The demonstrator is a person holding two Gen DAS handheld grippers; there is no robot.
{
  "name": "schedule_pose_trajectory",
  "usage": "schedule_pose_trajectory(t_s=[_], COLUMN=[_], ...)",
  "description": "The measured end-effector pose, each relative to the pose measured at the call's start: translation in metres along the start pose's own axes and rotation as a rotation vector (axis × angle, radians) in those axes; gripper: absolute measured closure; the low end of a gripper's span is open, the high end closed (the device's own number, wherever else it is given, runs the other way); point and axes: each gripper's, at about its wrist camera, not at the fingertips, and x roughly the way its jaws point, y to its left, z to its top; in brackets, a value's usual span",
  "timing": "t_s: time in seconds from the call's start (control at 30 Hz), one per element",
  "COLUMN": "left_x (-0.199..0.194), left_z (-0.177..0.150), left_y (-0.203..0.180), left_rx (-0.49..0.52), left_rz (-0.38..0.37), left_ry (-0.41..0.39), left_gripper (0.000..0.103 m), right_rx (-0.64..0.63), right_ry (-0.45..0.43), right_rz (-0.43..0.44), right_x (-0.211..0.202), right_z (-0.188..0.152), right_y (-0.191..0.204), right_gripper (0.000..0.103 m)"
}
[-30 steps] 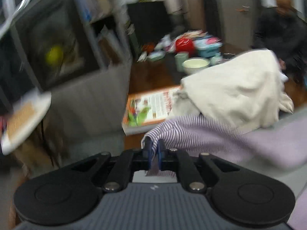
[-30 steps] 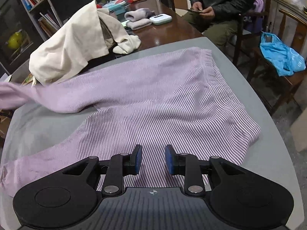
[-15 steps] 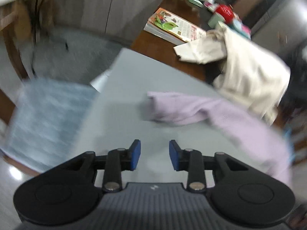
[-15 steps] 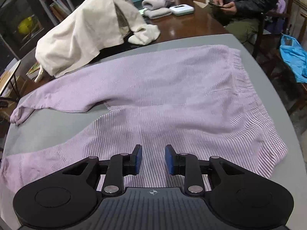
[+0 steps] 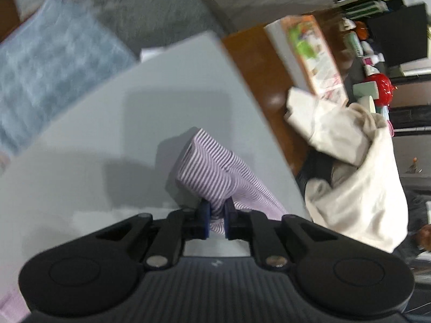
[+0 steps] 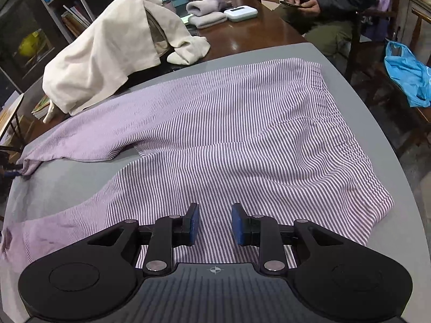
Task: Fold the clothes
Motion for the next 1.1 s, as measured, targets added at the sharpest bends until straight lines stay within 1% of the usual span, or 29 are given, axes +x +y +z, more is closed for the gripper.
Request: schedule_pose_trajectory(t_s=[0.03, 0.07, 0.1, 0.13, 0.17, 0.2, 0.23, 0.27, 0.3, 0.33, 0.37, 0.4, 0.43, 0.47, 0.57, 0.63, 0.67, 0.73, 0.77, 0.83, 0.87, 0.9, 0.97, 1.0, 1.07, 1.1], left_x=[-0.009, -0.028, -0.042, -0.05, -0.056, -0.055, -0.047, -0.033, -0.015, -0.003, -0.005, -0.009, -0.017, -0.022, -0.032, -0.036, -0.035, -0.026, -0.02, -0.006, 0.0, 0.009, 0.015, 0.02, 0.021, 0.022], left_z=[0.003, 0.002, -0.001, -0.005, -0.009, -0.011, -0.013, -0.012, -0.008, -0.003, 0.002, 0.005, 0.006, 0.005, 0.0, -0.019, -0.026, -0.06, -0.074, -0.105, -0.118, -0.141, -0.162, -0.183, -0.208, -0.224], left_y=[-0.012, -0.027, -0.036, -0.042, -0.048, -0.048, -0.045, -0.037, -0.019, -0.002, 0.014, 0.027, 0.03, 0.031, 0.021, 0.003, -0.002, -0.02, -0.026, -0.037, -0.041, -0.048, -0.055, -0.061, -0.068, -0.069], left_rx=[0.047, 0.117, 0.173, 0.229, 0.306, 0.334, 0.405, 0.445, 0.434, 0.405, 0.333, 0.271, 0.243, 0.234, 0.247, 0.297, 0.316, 0.401, 0.425, 0.471, 0.49, 0.529, 0.587, 0.653, 0.755, 0.828], left_rz=[-0.032, -0.114, -0.165, -0.171, -0.155, -0.126, -0.043, 0.052, 0.168, 0.249, 0.237, 0.224, 0.213, 0.209, 0.177, 0.1, 0.084, 0.035, 0.019, -0.018, -0.03, -0.046, -0.053, -0.055, -0.039, -0.028], left_ry=[-0.047, -0.113, -0.154, -0.18, -0.205, -0.203, -0.192, -0.165, -0.116, -0.084, -0.097, -0.115, -0.144, -0.161, -0.164, -0.131, -0.113, -0.028, 0.007, 0.089, 0.118, 0.167, 0.214, 0.256, 0.297, 0.312], left_gripper=[0.095, 0.095, 0.094, 0.094, 0.094, 0.092, 0.089, 0.089, 0.091, 0.096, 0.099, 0.092, 0.09, 0.09, 0.089, 0.083, 0.082, 0.079, 0.078, 0.077, 0.076, 0.076, 0.075, 0.074, 0.073, 0.073], right_rx=[-0.002, -0.005, -0.003, 0.004, 0.013, 0.022, 0.027, 0.034, 0.042, 0.046, 0.048, 0.05, 0.053, 0.055, 0.07, 0.071, 0.068, 0.057, 0.047, -0.006, -0.047, -0.092, -0.144, -0.148, -0.114, -0.088], right_ry=[0.0, 0.0, -0.001, -0.002, -0.001, 0.0, 0.001, 0.001, 0.002, -0.001, -0.005, -0.01, -0.014, -0.019, -0.031, -0.029, -0.02, -0.007, -0.004, -0.005, -0.003, 0.001, 0.005, 0.004, -0.024, -0.042], right_rz=[-0.001, -0.002, -0.002, -0.003, -0.004, -0.005, -0.006, -0.006, -0.007, -0.009, -0.013, -0.016, -0.02, -0.023, -0.073, -0.096, -0.107, -0.112, -0.101, -0.105, -0.131, -0.164, -0.188, -0.188, -0.169, -0.167], right_x=[0.0, 0.0, 0.001, 0.001, 0.002, 0.003, 0.004, 0.005, 0.005, 0.005, 0.004, 0.002, 0.001, 0.0, 0.001, 0.002, 0.003, 0.004, 0.003, 0.0, -0.002, -0.003, -0.005, -0.009, -0.02, -0.026], right_z=[0.001, 0.002, 0.002, 0.003, 0.004, 0.005, 0.004, 0.005, 0.007, 0.009, 0.01, 0.012, 0.014, 0.016, 0.024, 0.028, 0.029, 0.028, 0.025, 0.021, 0.018, 0.015, 0.011, 0.009, 0.006, 0.003], right_y=[0.001, 0.001, 0.001, 0.0, -0.001, -0.004, -0.004, -0.006, -0.008, -0.01, -0.012, -0.014, -0.016, -0.018, -0.033, -0.041, -0.046, -0.057, -0.064, -0.07, -0.07, -0.07, -0.068, -0.069, -0.07, -0.073], right_gripper=[0.076, 0.076, 0.076, 0.076, 0.076, 0.076, 0.076, 0.076, 0.076, 0.076, 0.076, 0.076, 0.076, 0.076, 0.076, 0.076, 0.076, 0.076, 0.076, 0.076, 0.076, 0.076, 0.076, 0.076, 0.076, 0.076])
